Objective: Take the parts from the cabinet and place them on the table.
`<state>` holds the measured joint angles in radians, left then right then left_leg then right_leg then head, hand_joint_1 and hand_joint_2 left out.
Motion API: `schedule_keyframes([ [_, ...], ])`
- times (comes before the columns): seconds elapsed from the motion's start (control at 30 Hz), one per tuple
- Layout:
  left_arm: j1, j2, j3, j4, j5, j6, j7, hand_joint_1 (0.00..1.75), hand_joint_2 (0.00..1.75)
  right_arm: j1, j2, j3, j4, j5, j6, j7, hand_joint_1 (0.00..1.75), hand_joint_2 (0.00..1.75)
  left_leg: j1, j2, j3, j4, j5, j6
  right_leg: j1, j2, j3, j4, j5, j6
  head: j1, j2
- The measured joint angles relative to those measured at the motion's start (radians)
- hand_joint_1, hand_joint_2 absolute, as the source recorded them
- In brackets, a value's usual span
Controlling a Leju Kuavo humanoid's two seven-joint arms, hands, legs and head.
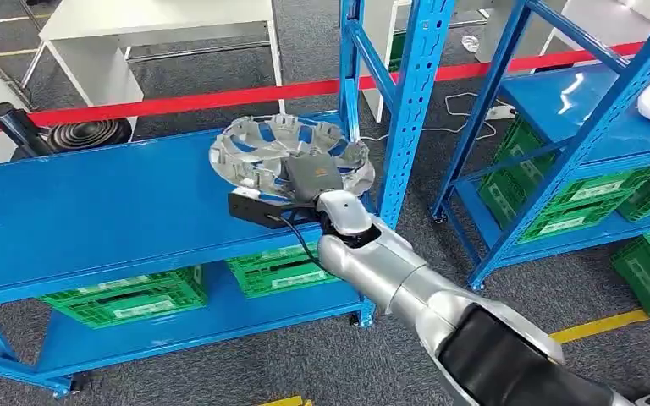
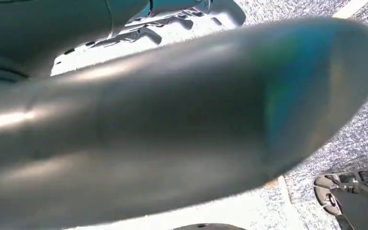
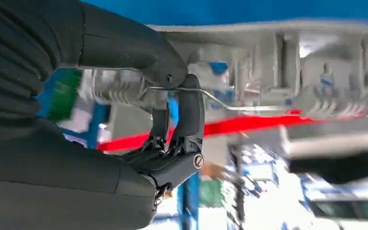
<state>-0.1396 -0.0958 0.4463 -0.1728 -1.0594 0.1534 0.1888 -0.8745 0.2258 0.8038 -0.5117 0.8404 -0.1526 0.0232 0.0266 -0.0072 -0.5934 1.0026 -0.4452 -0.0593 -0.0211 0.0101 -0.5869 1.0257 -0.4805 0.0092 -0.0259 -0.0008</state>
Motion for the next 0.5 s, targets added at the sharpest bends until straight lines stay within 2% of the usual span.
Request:
schedule_keyframes([
  [0.23,-0.004,-0.001,0.000,0.000,-0.013,-0.006,0.008,0.00,0.00,0.000,-0.003,-0.027,0.091,-0.001,0.011,0.013,1.75,1.75,0.000,0.000,0.000,0.000,0.000,0.000,0.000,0.001,-0.001,0.000,0.000,0.000,0.000,0.000],
  [0.5,-0.005,-0.004,0.001,0.000,-0.020,-0.008,0.004,0.00,0.00,0.000,0.002,-0.040,0.118,0.018,0.008,0.005,1.75,1.75,0.000,0.000,0.000,0.000,0.000,0.000,0.000,0.001,0.000,0.000,0.000,0.000,0.000,0.000],
])
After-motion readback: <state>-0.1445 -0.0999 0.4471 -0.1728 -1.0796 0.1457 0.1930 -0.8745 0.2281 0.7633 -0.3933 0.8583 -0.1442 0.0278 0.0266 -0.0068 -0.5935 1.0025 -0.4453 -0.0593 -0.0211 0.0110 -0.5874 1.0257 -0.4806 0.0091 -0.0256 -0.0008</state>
